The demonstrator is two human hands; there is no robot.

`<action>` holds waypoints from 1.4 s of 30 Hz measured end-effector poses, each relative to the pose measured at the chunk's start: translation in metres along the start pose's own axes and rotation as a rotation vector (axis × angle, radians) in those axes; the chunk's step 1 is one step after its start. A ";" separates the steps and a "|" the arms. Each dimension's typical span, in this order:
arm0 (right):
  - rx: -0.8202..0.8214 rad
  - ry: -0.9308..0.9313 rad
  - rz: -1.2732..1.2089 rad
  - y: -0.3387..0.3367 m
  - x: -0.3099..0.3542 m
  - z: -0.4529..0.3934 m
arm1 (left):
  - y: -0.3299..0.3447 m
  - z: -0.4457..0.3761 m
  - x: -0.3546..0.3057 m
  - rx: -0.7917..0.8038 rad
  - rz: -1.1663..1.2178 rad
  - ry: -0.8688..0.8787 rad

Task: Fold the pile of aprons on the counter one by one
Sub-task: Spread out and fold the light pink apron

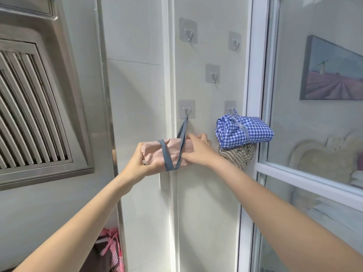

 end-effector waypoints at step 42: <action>-0.048 -0.043 0.354 0.003 -0.037 0.014 | 0.031 -0.010 -0.008 0.122 0.170 -0.293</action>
Point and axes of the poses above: each hand's wrist, its own z-axis away from the middle knuckle, its own y-axis out of the palm, x = y × z, the point moved 1 cm from there along -z, towards the middle knuckle, and after that the axes turned 14 degrees about y, right-handed, at the moved point
